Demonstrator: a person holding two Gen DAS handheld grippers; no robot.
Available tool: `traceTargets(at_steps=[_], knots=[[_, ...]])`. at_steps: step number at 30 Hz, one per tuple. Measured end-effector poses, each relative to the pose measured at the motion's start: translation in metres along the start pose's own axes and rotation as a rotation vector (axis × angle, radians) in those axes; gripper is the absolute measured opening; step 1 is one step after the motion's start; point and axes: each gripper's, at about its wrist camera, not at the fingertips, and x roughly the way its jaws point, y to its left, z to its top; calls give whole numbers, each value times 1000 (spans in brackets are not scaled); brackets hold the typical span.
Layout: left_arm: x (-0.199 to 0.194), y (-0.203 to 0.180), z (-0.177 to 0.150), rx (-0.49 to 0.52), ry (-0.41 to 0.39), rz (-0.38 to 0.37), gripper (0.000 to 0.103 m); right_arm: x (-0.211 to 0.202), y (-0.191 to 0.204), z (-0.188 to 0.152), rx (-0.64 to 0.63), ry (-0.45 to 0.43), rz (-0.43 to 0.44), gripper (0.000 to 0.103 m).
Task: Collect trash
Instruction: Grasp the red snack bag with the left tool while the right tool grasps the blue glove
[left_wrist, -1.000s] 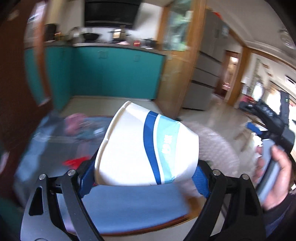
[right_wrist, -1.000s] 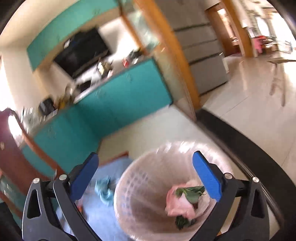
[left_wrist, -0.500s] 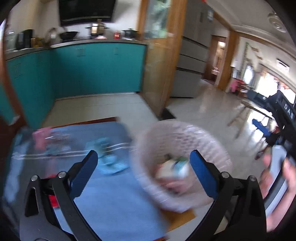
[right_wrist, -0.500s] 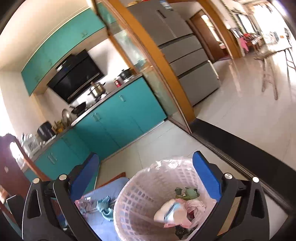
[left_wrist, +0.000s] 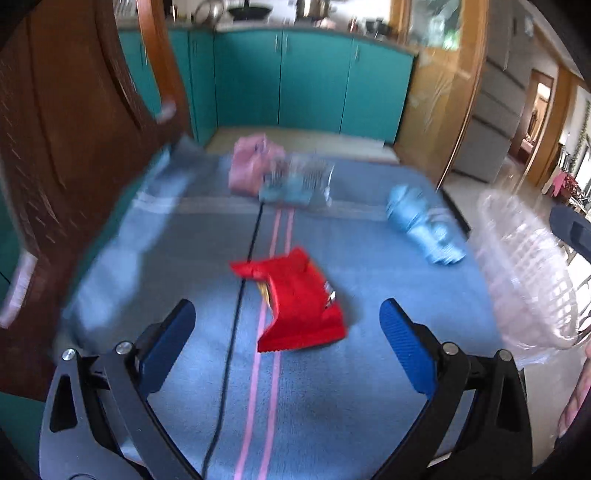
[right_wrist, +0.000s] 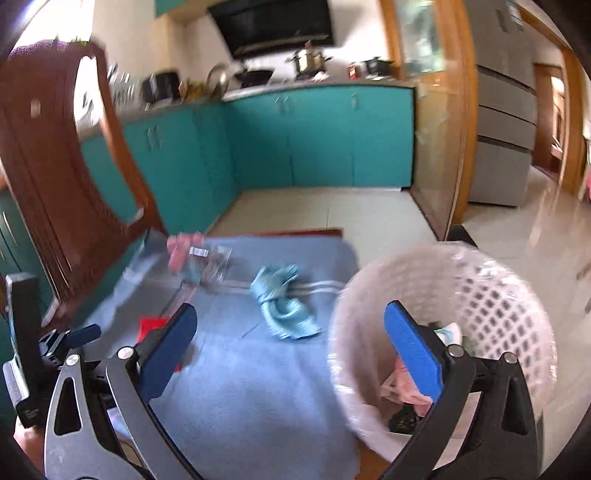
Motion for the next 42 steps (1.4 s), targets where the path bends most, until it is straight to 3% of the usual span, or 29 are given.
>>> traceTargets(at_steps=[4, 9, 13, 15, 16, 17, 18, 20, 24, 28, 33, 37, 42], knots=[[29, 3, -4, -47, 69, 8, 100, 47, 28, -3, -76, 65, -34, 99], [48, 7, 3, -107, 99, 11, 100, 110, 37, 3, -105, 146, -92, 99], [59, 5, 7, -104, 135, -9, 99, 144, 39, 8, -105, 194, -108, 88], [59, 3, 7, -80, 134, -6, 94, 162, 37, 6, -96, 254, -100, 69], [57, 2, 7, -68, 130, -1, 83, 165, 42, 6, -132, 261, -117, 42], [55, 3, 8, -64, 122, 0, 66, 169, 44, 4, -136, 292, -90, 28], [52, 6, 9, -65, 119, -10, 57, 169, 43, 3, -128, 302, -79, 25], [48, 10, 12, -69, 117, -45, 39, 157, 46, 3, -135, 285, -74, 20], [22, 6, 19, -28, 37, -75, 32, 114, 53, 12, -122, 231, 2, 20], [-30, 4, 30, -18, -90, -95, 32, 41, 56, 25, -84, 131, 77, 20], [-84, 8, 29, -12, -201, -99, 32, -38, 55, 27, -54, -2, 106, 20], [-118, 4, 23, 8, -263, -123, 33, -67, 44, 9, -17, -30, 115, 20], [-127, 1, 16, 28, -285, -110, 33, -62, 36, -12, -8, 6, 128, 20]])
